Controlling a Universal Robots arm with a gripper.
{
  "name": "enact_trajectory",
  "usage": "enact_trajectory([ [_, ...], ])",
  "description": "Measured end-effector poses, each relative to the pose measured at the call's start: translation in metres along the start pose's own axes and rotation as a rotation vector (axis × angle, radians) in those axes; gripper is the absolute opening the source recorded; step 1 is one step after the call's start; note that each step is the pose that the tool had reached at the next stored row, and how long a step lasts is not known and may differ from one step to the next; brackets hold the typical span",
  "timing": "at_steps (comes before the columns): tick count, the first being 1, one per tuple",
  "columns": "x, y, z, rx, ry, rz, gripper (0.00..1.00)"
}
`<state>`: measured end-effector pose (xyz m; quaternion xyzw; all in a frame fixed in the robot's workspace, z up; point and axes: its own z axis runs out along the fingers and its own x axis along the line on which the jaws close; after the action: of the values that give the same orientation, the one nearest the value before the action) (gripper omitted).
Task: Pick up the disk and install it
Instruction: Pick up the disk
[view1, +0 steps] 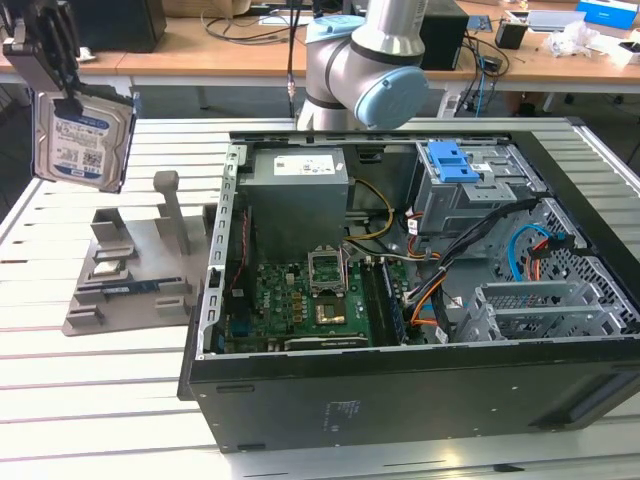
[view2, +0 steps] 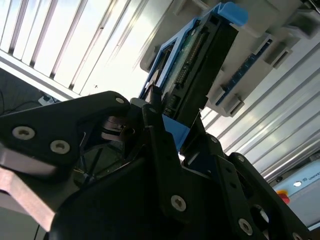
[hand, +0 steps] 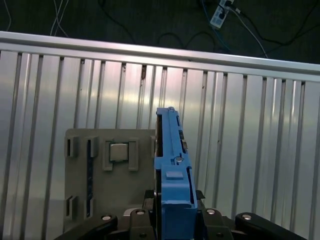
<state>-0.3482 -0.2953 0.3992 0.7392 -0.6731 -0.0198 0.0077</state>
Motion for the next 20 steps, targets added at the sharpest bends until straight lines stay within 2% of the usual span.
enact_trajectory([
  [5,-0.0002,0.0003,-0.0087,0.0,0.0,0.0,0.37],
  [11,-0.0006,0.0011,-0.029,0.0,0.0,0.0,0.37],
  [20,-0.0009,0.0017,-0.0455,0.0001,-0.0001,0.0,0.37],
])
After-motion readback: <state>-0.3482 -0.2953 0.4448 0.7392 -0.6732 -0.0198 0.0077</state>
